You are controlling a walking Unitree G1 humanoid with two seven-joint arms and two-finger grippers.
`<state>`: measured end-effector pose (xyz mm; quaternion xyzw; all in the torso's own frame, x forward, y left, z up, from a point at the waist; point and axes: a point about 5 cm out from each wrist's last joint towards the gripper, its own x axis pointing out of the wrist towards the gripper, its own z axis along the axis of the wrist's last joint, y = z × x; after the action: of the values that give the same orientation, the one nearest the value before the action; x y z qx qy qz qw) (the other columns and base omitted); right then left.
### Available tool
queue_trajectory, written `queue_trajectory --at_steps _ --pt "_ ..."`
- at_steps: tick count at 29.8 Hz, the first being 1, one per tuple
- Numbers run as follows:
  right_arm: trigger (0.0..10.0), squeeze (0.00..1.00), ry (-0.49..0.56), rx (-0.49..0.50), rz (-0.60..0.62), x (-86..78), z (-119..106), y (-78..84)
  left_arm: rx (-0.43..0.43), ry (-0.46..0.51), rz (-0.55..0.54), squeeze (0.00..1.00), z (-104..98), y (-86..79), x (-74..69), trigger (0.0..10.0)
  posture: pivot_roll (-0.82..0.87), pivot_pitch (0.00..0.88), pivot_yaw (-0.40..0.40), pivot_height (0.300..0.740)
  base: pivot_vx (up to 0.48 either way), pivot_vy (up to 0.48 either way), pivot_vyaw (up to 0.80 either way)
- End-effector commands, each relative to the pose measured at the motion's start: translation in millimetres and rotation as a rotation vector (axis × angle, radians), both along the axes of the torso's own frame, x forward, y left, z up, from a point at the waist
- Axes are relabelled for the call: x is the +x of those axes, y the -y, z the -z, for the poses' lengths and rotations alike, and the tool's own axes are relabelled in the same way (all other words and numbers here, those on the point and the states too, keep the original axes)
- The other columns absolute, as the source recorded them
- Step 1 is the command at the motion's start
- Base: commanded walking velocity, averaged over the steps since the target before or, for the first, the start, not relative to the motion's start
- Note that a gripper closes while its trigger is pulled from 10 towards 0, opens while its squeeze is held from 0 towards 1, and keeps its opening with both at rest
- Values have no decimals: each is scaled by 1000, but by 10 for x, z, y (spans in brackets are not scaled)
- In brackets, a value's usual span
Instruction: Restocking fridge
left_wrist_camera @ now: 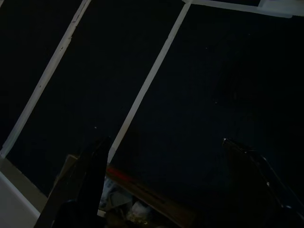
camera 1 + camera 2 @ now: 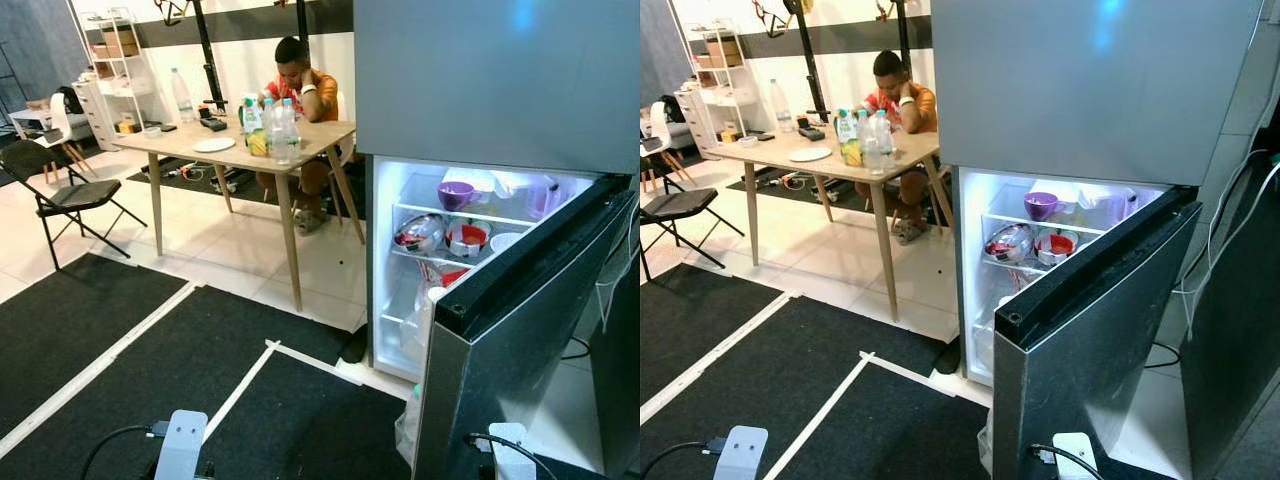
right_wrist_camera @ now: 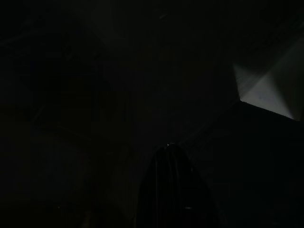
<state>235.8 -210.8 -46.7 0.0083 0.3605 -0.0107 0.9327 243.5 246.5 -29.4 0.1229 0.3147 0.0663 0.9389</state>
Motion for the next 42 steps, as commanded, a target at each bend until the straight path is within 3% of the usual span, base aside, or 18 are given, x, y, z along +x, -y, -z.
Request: queue_trajectory --at_steps 1,23,27,31,42 --pt "10000 0 -16 8 0 -36 33 -30 -19 -14 -15 0 43 0 -56 10000 -78 75 64 740 0 0 0" --pt "10000 0 18 -37 -53 -39 21 -46 -35 -10 -6 0 42 2 -58 10000 -87 63 75 740 0 0 -73" --pt "10000 0 95 -99 34 -79 -11 81 -50 26 32 0 -41 60 76 10000 -110 43 135 740 0 0 0" --pt "10000 0 153 -123 68 -44 -68 123 -55 37 51 0 -80 85 137 10000 -114 37 142 740 0 0 0" --pt "10000 0 187 -202 -19 51 -142 110 -70 33 87 0 -49 197 135 10000 -111 36 105 740 0 0 0"
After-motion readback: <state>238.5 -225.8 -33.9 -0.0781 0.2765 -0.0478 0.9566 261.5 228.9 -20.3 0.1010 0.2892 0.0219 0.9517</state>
